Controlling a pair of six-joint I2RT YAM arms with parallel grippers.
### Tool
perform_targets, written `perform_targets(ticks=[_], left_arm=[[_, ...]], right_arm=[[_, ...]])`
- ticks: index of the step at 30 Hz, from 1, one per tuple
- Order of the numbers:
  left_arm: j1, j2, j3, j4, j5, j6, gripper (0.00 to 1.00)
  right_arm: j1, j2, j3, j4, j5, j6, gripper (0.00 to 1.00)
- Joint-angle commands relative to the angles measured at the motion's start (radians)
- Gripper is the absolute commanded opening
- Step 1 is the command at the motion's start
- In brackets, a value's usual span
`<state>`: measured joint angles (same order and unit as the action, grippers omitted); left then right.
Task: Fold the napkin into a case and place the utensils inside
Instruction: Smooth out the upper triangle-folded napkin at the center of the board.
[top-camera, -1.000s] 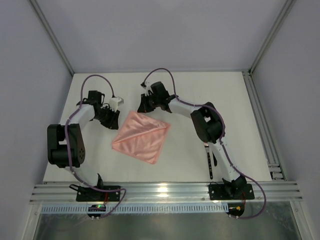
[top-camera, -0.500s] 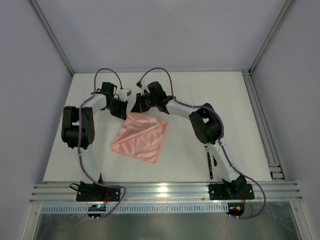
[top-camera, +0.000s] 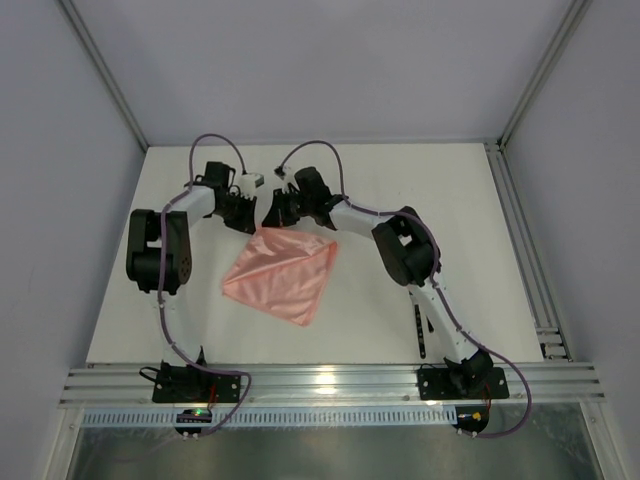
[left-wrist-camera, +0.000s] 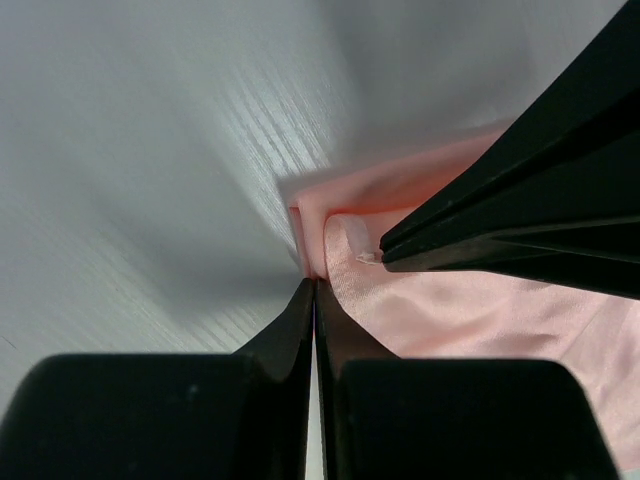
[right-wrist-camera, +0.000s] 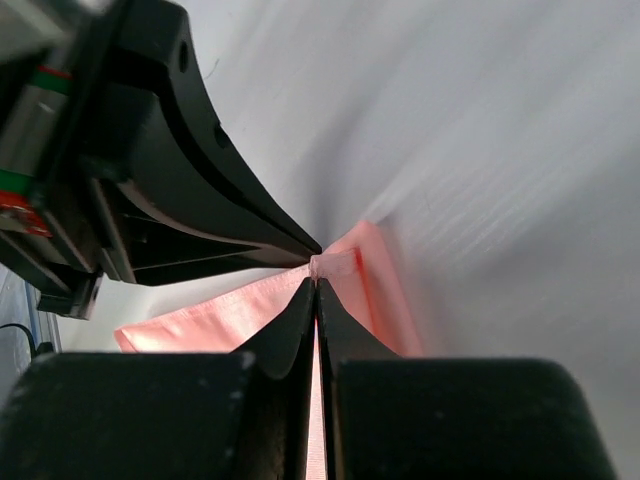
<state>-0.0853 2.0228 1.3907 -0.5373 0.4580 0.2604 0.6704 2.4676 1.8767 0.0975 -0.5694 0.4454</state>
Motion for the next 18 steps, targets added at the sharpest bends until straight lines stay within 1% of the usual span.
perform_targets(ticks=[1, 8, 10, 11, 13, 15, 16, 18], left_arm=[[-0.005, 0.028, 0.05, 0.027, 0.024, 0.0, 0.0], [-0.005, 0.008, 0.042, 0.03, 0.004, 0.005, 0.01], [-0.007, -0.013, 0.039, 0.026, -0.037, 0.0, 0.06], [-0.005, -0.024, 0.034, 0.025, -0.054, -0.003, 0.11], [-0.005, -0.07, 0.016, 0.026, -0.096, -0.003, 0.15], [-0.004, -0.105, -0.008, 0.028, -0.11, -0.007, 0.21], [-0.004, -0.136, -0.016, 0.023, -0.114, -0.006, 0.26], [-0.004, -0.162, -0.031, 0.008, -0.116, -0.004, 0.31]], right_arm=[[0.005, 0.02, 0.062, 0.016, -0.001, 0.035, 0.04], [0.008, 0.021, 0.053, 0.013, 0.057, 0.052, 0.04], [0.006, 0.011, 0.039, 0.027, 0.072, 0.058, 0.04], [0.005, -0.002, 0.021, 0.045, 0.083, 0.067, 0.04], [0.005, -0.009, 0.01, 0.057, 0.1, 0.07, 0.04], [0.005, -0.004, 0.015, 0.059, 0.095, 0.075, 0.04], [0.005, -0.001, 0.018, 0.059, 0.097, 0.078, 0.04], [0.005, 0.004, 0.016, 0.056, 0.098, 0.082, 0.04]])
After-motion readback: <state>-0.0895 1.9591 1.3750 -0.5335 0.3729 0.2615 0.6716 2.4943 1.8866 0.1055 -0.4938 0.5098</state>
